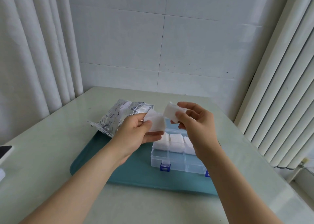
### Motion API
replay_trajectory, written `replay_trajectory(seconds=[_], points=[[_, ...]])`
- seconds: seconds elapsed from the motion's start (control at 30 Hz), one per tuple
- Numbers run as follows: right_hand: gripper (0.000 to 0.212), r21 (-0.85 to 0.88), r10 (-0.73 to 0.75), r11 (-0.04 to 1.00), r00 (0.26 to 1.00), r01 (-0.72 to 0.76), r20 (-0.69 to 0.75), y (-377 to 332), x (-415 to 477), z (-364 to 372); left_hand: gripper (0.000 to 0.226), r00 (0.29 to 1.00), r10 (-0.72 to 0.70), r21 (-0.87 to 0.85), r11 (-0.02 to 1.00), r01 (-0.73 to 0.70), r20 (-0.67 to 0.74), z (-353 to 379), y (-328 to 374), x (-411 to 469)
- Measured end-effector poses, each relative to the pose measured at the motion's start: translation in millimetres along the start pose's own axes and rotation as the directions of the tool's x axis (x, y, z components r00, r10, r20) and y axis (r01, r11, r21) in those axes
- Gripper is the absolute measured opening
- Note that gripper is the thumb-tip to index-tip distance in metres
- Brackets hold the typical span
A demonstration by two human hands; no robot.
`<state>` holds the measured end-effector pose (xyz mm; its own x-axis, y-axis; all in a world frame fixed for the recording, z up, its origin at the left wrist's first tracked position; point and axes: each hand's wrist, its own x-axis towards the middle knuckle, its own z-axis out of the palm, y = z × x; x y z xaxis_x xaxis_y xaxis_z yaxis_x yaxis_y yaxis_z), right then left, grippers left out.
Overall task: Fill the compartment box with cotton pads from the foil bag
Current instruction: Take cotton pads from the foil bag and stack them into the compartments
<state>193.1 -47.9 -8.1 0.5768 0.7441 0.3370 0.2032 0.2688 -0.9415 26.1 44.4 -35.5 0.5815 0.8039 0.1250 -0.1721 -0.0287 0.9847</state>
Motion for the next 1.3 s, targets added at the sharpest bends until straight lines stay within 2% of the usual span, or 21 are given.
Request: replay_trajectory(seconds=[0.13, 0.2, 0.4, 0.6, 0.7, 0.77, 0.9, 1.0, 1.3], points=[[0.032, -0.009, -0.043, 0.999, 0.973, 0.046, 0.225, -2, -3, -2, 0.036, 0.998, -0.059, -0.043, 0.997, 0.06, 0.03, 0, 2, 1], [0.035, 0.016, -0.058, 0.998, 0.956, 0.056, 0.289, -2, -5, 0, 0.04, 0.997, -0.068, -0.046, 0.996, 0.07, 0.043, 0, 3, 0], [0.032, 0.236, -0.051, 0.971, 0.942, -0.031, 0.332, 0, -1, -2, 0.039, 0.996, -0.079, -0.027, 0.996, 0.08, 0.041, -1, 1, 1], [0.021, 0.233, -0.02, 0.97, 0.931, -0.071, 0.364, 6, 1, -1, 0.037, 0.995, -0.077, 0.007, 0.997, 0.076, 0.064, 1, 1, 0], [0.015, 0.387, -0.014, 0.91, 0.921, -0.15, 0.39, -1, 2, -3, 0.038, 0.996, -0.072, 0.029, 0.997, 0.07, 0.061, 1, 0, 0], [0.016, 0.428, -0.019, 0.889, 0.923, -0.161, 0.385, -4, 2, -6, 0.038, 0.995, -0.072, 0.034, 0.997, 0.07, 0.068, 0, -1, 0], [0.008, 0.192, -0.01, 0.98, 0.941, -0.058, 0.337, 3, 2, -5, 0.038, 0.991, -0.085, 0.046, 0.996, 0.081, 0.1, 2, 1, -2], [0.005, 0.017, 0.024, 0.999, 0.947, -0.032, 0.32, 7, 1, -6, 0.036, 0.985, -0.104, 0.031, 0.994, 0.1, 0.135, 4, 3, -3], [0.005, -0.084, 0.013, 0.996, 0.964, 0.01, 0.264, 7, -1, -5, 0.038, 0.982, -0.136, -0.098, 0.984, 0.15, 0.131, 3, 5, -3]])
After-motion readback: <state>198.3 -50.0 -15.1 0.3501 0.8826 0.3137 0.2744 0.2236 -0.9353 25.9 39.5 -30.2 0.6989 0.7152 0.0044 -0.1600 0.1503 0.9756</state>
